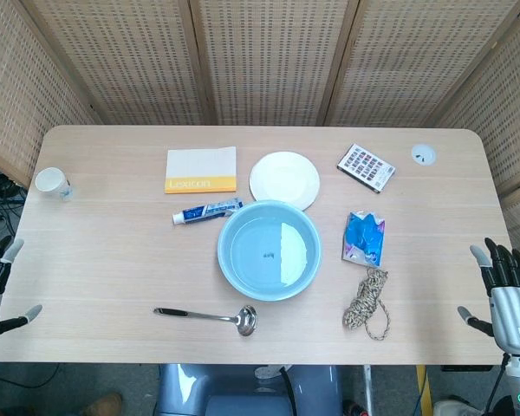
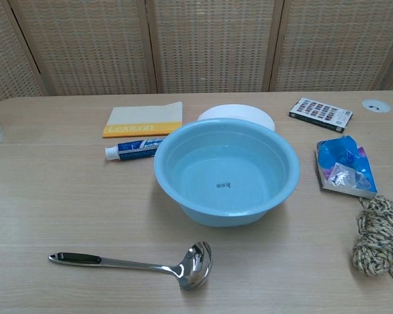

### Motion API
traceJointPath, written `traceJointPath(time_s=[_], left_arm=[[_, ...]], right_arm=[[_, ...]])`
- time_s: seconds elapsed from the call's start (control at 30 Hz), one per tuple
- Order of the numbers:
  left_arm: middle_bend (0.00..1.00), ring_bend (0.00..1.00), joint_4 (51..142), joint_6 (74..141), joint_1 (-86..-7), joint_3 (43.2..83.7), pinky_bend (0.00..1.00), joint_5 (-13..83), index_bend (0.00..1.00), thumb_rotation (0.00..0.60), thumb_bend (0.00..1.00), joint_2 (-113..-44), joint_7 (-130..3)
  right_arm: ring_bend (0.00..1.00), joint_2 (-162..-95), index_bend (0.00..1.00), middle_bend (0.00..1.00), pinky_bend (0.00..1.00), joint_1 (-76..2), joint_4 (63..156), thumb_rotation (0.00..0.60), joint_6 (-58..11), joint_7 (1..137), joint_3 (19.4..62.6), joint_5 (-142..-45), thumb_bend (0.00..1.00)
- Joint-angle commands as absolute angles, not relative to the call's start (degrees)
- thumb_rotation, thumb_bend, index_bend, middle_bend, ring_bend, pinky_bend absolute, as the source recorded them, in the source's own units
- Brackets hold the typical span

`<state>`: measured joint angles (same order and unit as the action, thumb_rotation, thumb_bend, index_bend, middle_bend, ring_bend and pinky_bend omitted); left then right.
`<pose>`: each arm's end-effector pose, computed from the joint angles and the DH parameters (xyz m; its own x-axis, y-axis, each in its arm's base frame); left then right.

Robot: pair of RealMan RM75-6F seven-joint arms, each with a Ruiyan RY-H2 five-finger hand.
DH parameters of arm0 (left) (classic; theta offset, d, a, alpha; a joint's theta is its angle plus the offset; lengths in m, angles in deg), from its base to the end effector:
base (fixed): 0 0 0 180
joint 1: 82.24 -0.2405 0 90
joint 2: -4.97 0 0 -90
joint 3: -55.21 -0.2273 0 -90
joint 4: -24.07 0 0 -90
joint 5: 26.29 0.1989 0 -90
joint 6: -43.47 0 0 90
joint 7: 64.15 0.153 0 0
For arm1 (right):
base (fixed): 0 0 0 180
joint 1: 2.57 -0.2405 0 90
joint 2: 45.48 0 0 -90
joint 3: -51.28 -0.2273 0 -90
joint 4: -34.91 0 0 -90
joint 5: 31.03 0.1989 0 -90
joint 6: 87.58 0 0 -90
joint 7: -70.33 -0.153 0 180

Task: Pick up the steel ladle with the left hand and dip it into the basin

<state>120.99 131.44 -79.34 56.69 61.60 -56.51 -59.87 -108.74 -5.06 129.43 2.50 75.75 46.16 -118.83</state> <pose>-0.2699 0.1719 0.1647 0.4354 -0.0098 0.9002 0.9001 -0.0127 -0.4355 -0.2694 -0.1819 0.1740 0.4580 0.1070 0.8825 -0.8876 0.0010 0.4605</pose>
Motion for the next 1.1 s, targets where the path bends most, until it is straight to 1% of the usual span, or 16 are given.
traceJointPath(time_s=[0.03, 0.33, 0.37, 0.4, 0.43, 0.47, 0.5, 0.53, 0.57, 0.6, 0.67, 0.73, 0.83, 0.87, 1.03, 1.1], left_arm=[[0.00, 0.00, 121.0, 131.4, -79.4, 56.7, 0.00, 61.5, 0.00, 0.600, 0.00, -56.5, -59.8], [0.00, 0.00, 121.0, 129.7, -78.1, 56.7, 0.00, 62.0, 0.00, 0.600, 0.00, -57.0, -58.5], [0.03, 0.05, 120.9, 129.2, -77.5, 57.0, 0.00, 62.4, 0.00, 0.600, 0.00, -57.2, -58.3], [0.15, 0.18, 120.6, 128.7, -76.5, 57.5, 0.06, 62.9, 0.00, 0.600, 0.00, -57.8, -58.0], [0.26, 0.30, 120.4, 128.2, -75.7, 57.9, 0.13, 63.4, 0.00, 0.600, 0.00, -58.3, -57.6], [0.44, 0.48, 120.2, 127.4, -74.6, 58.3, 0.28, 64.3, 0.00, 0.600, 0.00, -58.7, -57.3], [0.58, 0.61, 120.0, 126.5, -73.4, 58.5, 0.46, 65.2, 0.00, 0.600, 0.00, -59.1, -57.3], [0.63, 0.67, 119.8, 124.7, -71.7, 58.6, 0.57, 66.7, 0.00, 0.600, 0.00, -59.7, -57.9], [0.71, 0.75, 119.6, 123.4, -70.4, 58.6, 0.72, 67.6, 0.00, 0.600, 0.00, -60.0, -58.2], [0.78, 0.83, 119.3, 121.8, -69.1, 58.6, 0.85, 68.4, 0.00, 0.600, 0.00, -60.5, -58.0], [0.87, 0.93, 119.0, 118.7, -66.7, 58.7, 0.98, 69.3, 0.00, 0.600, 0.00, -61.6, -57.3], [0.94, 0.98, 119.0, 115.6, -64.6, 58.7, 1.00, 69.4, 0.00, 0.600, 0.00, -63.0, -57.3], [0.99, 1.00, 119.3, 109.9, -61.5, 58.2, 1.00, 68.9, 0.01, 0.600, 0.00, -65.0, -56.7], [0.99, 1.00, 119.7, 107.7, -60.4, 58.1, 1.00, 68.2, 0.04, 0.600, 0.00, -65.8, -56.1], [1.00, 1.00, 120.9, 101.0, -57.6, 57.7, 1.00, 64.2, 0.14, 0.600, 0.00, -69.3, -52.8], [1.00, 1.00, 121.3, 99.0, -57.1, 57.5, 1.00, 61.9, 0.22, 0.600, 0.04, -71.3, -50.4]], right_arm=[[0.00, -108.8, 0.00, 0.00, 0.00, -5.1, 129.4, 0.600, 2.5, 75.7, 46.1, -118.8, 0.00], [0.00, -108.9, 0.00, 0.00, 0.00, -5.0, 129.2, 0.600, 2.4, 75.7, 46.0, -118.3, 0.00], [0.00, -108.9, 0.00, 0.00, 0.00, -5.0, 129.2, 0.600, 2.3, 75.8, 46.0, -118.1, 0.00], [0.00, -109.0, 0.00, 0.00, 0.00, -5.1, 129.1, 0.600, 2.3, 76.0, 45.8, -117.8, 0.00], [0.00, -109.0, 0.00, 0.00, 0.00, -5.1, 129.0, 0.600, 2.2, 76.1, 45.7, -117.6, 0.00], [0.00, -109.1, 0.00, 0.00, 0.00, -5.1, 129.0, 0.600, 2.1, 76.3, 45.5, -117.3, 0.00], [0.00, -109.1, 0.00, 0.00, 0.00, -5.2, 129.0, 0.600, 2.1, 76.4, 45.4, -117.1, 0.00], [0.00, -109.2, 0.00, 0.00, 0.00, -5.3, 129.0, 0.600, 2.0, 76.7, 45.3, -116.9, 0.00], [0.00, -109.3, 0.00, 0.00, 0.00, -5.4, 128.9, 0.600, 1.8, 76.8, 45.2, -116.7, 0.00], [0.00, -109.4, 0.00, 0.00, 0.00, -5.5, 128.8, 0.600, 1.6, 76.9, 45.1, -116.4, 0.00], [0.00, -109.5, 0.00, 0.00, 0.00, -5.6, 128.5, 0.600, 1.2, 76.9, 44.9, -115.8, 0.00], [0.00, -109.7, 0.00, 0.00, 0.00, -5.8, 127.9, 0.600, 0.8, 77.0, 44.6, -115.2, 0.00], [0.00, -110.0, 0.00, 0.00, 0.00, -6.0, 127.0, 0.600, 0.0, 76.8, 44.4, -114.1, 0.00], [0.00, -110.1, 0.00, 0.00, 0.00, -6.1, 126.7, 0.600, -0.2, 76.8, 44.3, -113.8, 0.00], [0.00, -110.1, 0.00, 0.00, 0.00, -6.2, 126.5, 0.600, -0.4, 76.3, 44.1, -113.4, 0.00], [0.00, -110.0, 0.00, 0.00, 0.00, -6.1, 126.5, 0.600, -0.5, 76.0, 44.1, -113.2, 0.00]])
